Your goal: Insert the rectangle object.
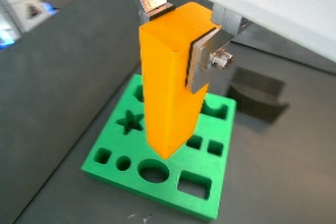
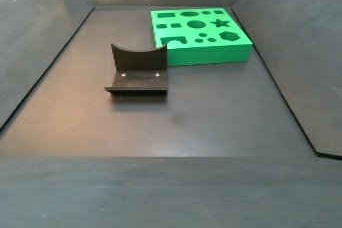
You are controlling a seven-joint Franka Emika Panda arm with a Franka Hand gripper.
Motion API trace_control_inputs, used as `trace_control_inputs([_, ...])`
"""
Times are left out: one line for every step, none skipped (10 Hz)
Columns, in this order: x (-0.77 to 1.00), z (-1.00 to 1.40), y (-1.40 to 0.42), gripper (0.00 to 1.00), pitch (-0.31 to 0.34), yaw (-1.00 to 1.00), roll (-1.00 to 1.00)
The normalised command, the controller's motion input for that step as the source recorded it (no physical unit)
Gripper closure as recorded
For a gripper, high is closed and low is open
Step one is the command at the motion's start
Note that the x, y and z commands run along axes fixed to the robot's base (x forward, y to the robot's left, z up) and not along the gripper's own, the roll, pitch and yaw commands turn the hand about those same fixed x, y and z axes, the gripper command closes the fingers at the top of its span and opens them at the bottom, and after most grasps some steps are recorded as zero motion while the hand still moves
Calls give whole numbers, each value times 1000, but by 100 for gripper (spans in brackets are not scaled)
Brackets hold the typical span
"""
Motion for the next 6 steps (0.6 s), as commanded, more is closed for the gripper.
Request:
trace_control_inputs([249,-360,-89,100,-21,-814,70])
trace_control_inputs([409,-403,-126,100,-20,-677,96])
trace_control_inputs([366,-486,-123,100,-30,-714,137])
trace_control_inputs([137,-569,-57,100,-64,-917,147])
trace_control_inputs([43,-557,-26,100,-59,-991,141])
trace_control_inputs([9,-503,0,100,-43,-1000,143])
